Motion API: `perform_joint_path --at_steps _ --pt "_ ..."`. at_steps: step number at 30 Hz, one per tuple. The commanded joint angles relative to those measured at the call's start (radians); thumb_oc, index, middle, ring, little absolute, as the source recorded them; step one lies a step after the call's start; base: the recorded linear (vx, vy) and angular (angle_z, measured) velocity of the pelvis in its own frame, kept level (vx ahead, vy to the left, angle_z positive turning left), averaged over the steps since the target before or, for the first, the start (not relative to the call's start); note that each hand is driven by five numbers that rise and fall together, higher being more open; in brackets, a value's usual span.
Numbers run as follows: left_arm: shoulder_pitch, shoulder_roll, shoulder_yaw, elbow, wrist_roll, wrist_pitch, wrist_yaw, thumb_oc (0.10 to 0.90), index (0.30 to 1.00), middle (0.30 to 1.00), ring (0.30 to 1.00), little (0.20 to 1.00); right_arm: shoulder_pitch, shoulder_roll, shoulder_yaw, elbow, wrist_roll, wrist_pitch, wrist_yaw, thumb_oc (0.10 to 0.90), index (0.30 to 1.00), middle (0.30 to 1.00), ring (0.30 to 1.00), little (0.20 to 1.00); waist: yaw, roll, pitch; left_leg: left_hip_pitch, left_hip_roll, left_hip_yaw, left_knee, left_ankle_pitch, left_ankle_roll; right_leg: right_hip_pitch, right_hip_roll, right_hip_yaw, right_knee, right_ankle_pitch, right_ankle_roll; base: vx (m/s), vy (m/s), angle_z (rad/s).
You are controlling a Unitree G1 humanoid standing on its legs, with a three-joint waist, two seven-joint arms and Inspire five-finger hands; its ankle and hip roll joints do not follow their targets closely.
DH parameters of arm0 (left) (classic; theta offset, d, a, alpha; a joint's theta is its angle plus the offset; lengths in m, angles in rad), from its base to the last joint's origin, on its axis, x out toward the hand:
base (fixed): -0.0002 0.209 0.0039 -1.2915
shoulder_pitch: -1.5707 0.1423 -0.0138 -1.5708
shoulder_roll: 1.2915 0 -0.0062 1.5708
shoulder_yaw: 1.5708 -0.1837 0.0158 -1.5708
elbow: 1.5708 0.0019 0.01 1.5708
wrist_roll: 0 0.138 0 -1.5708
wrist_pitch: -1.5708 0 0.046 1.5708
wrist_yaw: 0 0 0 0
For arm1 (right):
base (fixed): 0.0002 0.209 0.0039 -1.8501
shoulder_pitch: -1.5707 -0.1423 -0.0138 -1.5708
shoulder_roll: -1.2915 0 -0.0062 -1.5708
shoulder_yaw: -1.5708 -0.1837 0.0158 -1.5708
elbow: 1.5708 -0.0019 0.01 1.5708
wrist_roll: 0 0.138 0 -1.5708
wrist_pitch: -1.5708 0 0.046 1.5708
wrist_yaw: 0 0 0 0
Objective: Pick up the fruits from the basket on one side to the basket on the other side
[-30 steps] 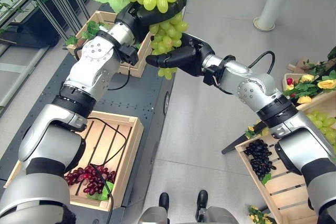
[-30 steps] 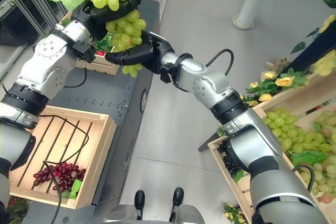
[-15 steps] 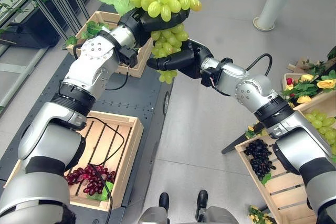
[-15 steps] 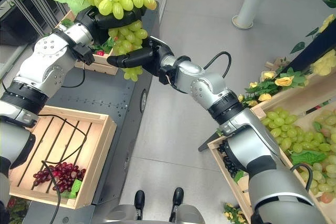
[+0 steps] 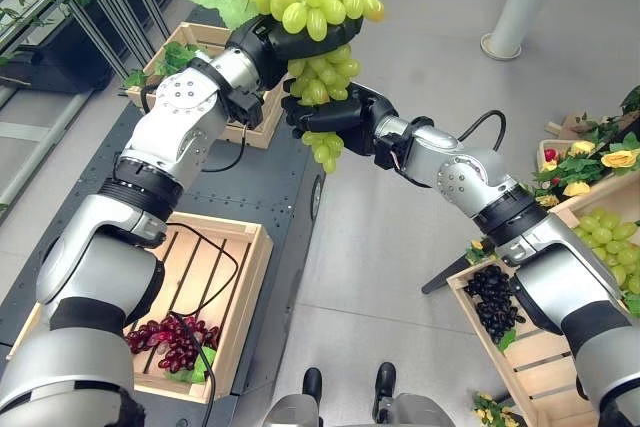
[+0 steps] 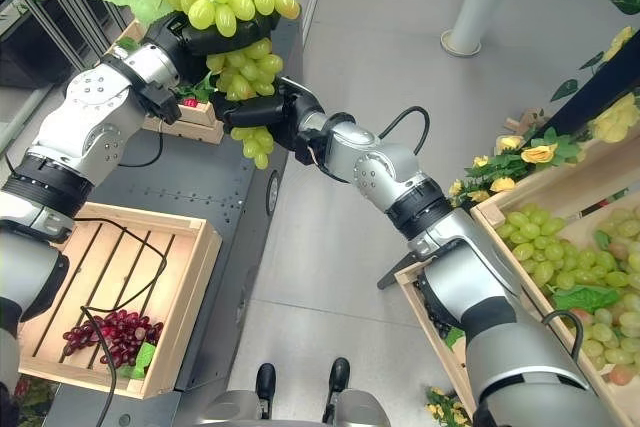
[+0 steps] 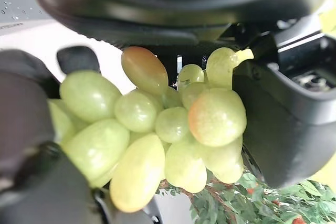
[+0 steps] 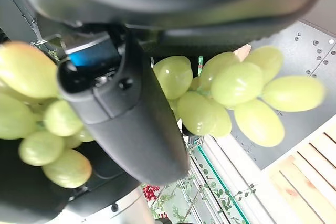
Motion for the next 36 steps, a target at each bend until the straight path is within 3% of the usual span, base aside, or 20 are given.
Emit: perform_joint_path --at_steps 1,3,4,5,6,15,22,29,36 --pt "0.019 -0.091 -0.031 0.098 -0.001 -0.069 -0.009 0.400 0.300 0.300 0.300 0.300 -0.022 0.080 -0.091 0.092 0.105 -0.247 -0.036 0.400 0.300 0.300 0.300 0.300 0.028 0.024 -0.307 -0.029 -0.068 -0.013 -0.031 -0.022 0.007 0.024 0.022 0.021 0.001 -0.050 -0.016 0.00 0.000 0.00" --pt "0.022 -0.092 -0.032 0.097 0.004 -0.061 -0.009 0.424 0.335 0.335 0.335 0.335 -0.021 0.080 -0.092 0.093 0.107 -0.250 -0.038 0.400 0.300 0.300 0.300 0.300 0.028 0.023 -0.307 -0.028 -0.068 -0.011 -0.031 -0.023 0.008 0.024 0.022 0.022 0.001 -0.049 -0.016 0.00 0.000 0.00" --pt "0.023 -0.091 -0.034 0.096 0.008 -0.047 -0.014 0.588 0.582 0.582 0.582 0.582 -0.020 0.080 -0.094 0.092 0.107 -0.251 -0.042 0.400 0.300 0.300 0.300 0.300 0.027 0.024 -0.307 -0.029 -0.067 -0.010 -0.031 -0.022 0.008 0.023 0.022 0.024 0.001 -0.049 -0.016 0.00 0.000 0.00" --pt "0.022 -0.090 -0.036 0.096 0.006 -0.044 -0.012 0.588 0.582 0.582 0.582 0.582 -0.019 0.080 -0.094 0.091 0.108 -0.251 -0.043 0.400 0.300 0.300 0.300 0.300 0.026 0.024 -0.308 -0.029 -0.067 -0.009 -0.031 -0.022 0.008 0.022 0.022 0.025 0.001 -0.049 -0.016 0.00 0.000 0.00" --pt "0.022 -0.089 -0.037 0.098 0.000 -0.035 -0.004 0.800 0.900 0.900 0.900 0.900 -0.018 0.078 -0.095 0.090 0.110 -0.250 -0.048 0.400 0.300 0.300 0.300 0.300 0.025 0.024 -0.307 -0.028 -0.067 -0.006 -0.031 -0.022 0.008 0.022 0.022 0.026 0.001 -0.048 -0.015 0.00 0.000 0.00" --pt "0.000 -0.067 -0.064 0.118 0.089 -0.022 0.002 0.800 0.900 0.900 0.900 0.900 -0.012 0.066 -0.096 0.093 0.101 -0.252 -0.050 0.400 0.300 0.300 0.300 0.300 0.022 0.024 -0.304 -0.022 -0.066 0.001 -0.031 -0.024 0.011 0.026 0.022 0.031 0.001 -0.046 -0.013 0.00 0.000 -0.02" --pt "-0.038 0.023 -0.094 0.171 0.154 -0.030 -0.047 0.800 0.900 0.900 0.900 0.900 -0.009 0.009 -0.100 0.110 0.118 -0.237 -0.040 0.400 0.300 0.300 0.300 0.300 0.015 0.029 -0.305 -0.018 -0.064 0.014 -0.031 -0.026 0.011 0.026 0.022 0.038 0.001 -0.046 -0.009 0.00 0.003 -0.05" --pt "-0.048 0.109 -0.084 0.221 0.097 -0.051 -0.122 0.800 0.900 0.900 0.900 0.900 0.010 -0.051 -0.115 0.165 0.129 -0.230 -0.004 0.400 0.300 0.300 0.300 0.300 0.014 0.033 -0.306 -0.013 -0.061 0.022 -0.031 -0.028 0.008 0.028 0.022 0.038 0.001 -0.046 -0.007 0.00 0.000 0.00" --pt "-0.019 0.195 -0.047 0.216 0.007 -0.025 -0.210 0.800 0.900 0.900 0.900 0.900 0.040 -0.114 -0.143 0.210 0.121 -0.219 0.036 0.400 0.300 0.300 0.300 0.300 0.016 0.041 -0.303 -0.011 -0.058 0.026 -0.031 -0.031 0.007 0.028 0.022 0.040 0.001 -0.047 -0.007 0.00 0.000 0.00"
